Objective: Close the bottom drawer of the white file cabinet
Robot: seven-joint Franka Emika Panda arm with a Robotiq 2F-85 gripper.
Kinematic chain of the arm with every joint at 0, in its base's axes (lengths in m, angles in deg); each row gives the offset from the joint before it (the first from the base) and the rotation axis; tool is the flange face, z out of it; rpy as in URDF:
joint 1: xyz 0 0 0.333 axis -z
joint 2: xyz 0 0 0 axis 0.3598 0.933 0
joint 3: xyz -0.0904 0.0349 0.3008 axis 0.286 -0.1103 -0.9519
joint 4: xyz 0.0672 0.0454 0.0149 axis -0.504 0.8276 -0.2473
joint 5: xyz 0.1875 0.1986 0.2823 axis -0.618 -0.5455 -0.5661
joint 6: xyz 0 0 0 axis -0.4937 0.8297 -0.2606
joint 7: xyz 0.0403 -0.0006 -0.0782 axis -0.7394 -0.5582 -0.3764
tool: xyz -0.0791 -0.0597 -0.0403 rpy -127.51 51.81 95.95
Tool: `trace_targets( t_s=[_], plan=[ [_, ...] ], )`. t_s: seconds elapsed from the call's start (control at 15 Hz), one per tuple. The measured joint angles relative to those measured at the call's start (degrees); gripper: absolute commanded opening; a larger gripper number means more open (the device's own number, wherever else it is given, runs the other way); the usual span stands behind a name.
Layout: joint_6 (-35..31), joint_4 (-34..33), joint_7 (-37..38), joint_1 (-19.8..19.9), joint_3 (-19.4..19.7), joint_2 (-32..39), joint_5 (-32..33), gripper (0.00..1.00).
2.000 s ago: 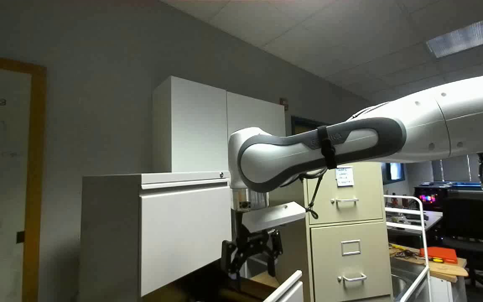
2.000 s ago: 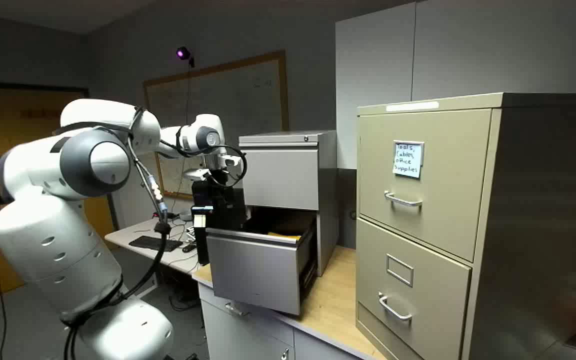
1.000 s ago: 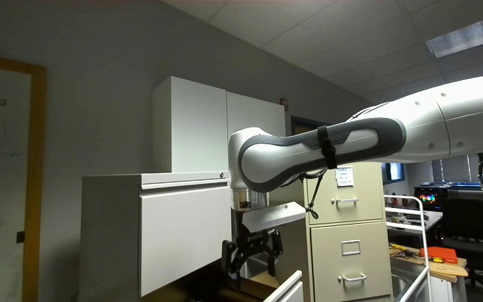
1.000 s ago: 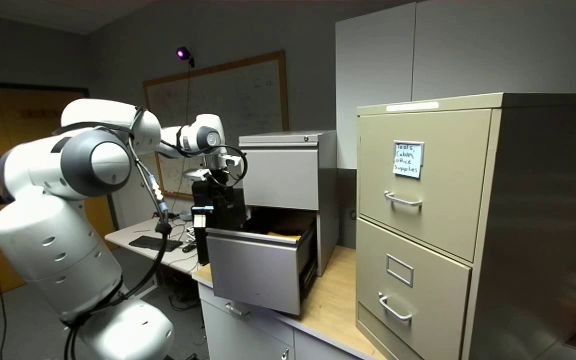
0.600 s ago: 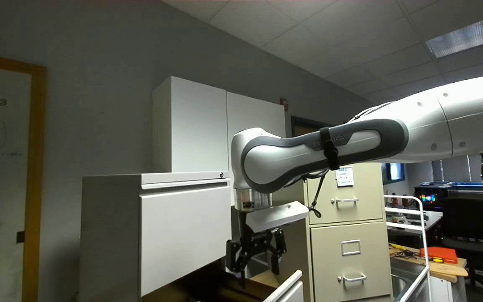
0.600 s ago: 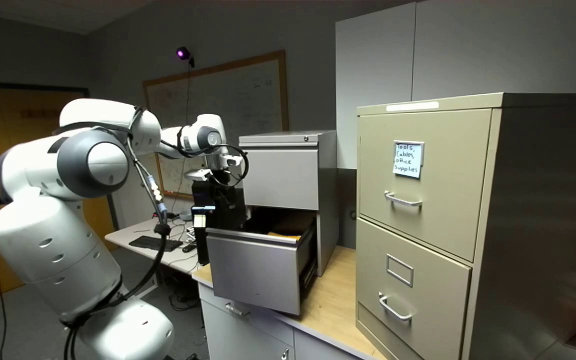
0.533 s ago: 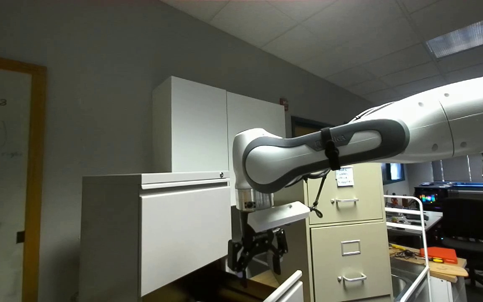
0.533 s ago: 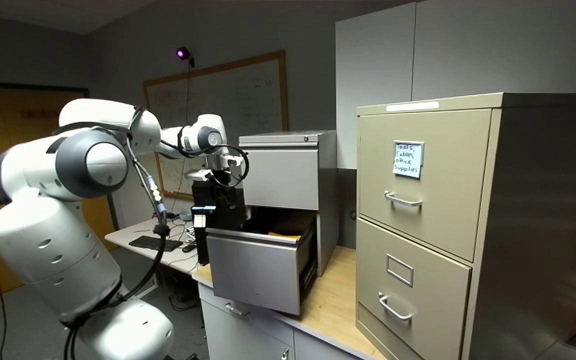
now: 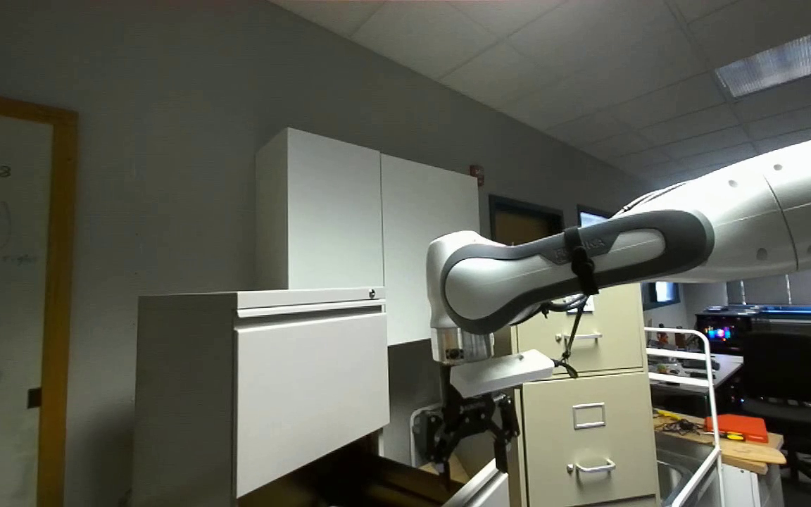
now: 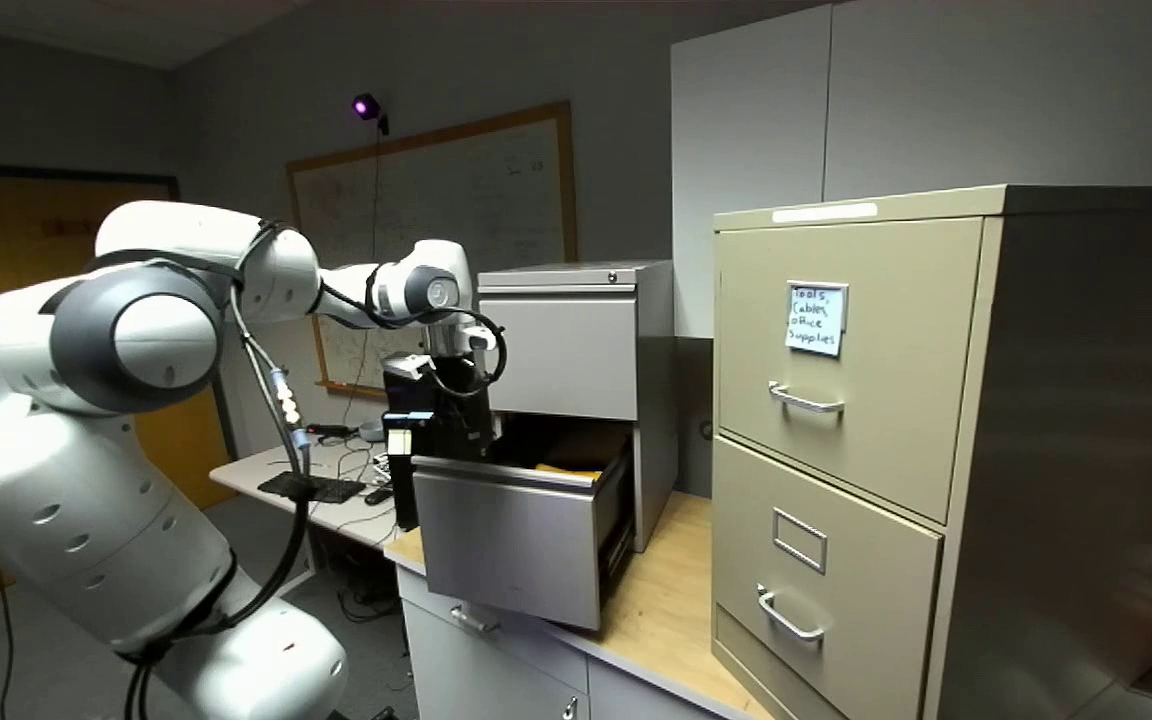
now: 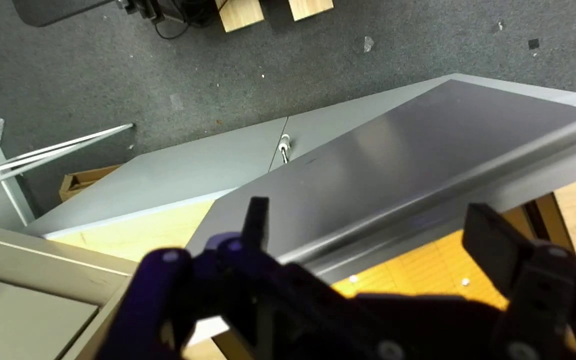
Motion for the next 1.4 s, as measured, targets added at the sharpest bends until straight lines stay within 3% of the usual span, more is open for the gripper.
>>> trace_targets(
  t_s=[0.13,0.73,1.27,1.4],
  plan=[
    [-0.82,2.84,0.00,0.78,1.54,-1.45,-1.34,0.69],
    [-12.17,17.09,-0.03,6.04,8.24,-5.54,-10.40,0.02],
    [-36.94,23.97,-0.33,6.99,10.54,-5.92,-23.18,0.02],
    [-40.26,24.76,-0.52,6.61,10.67,-5.92,-25.86,0.02]
  ],
)
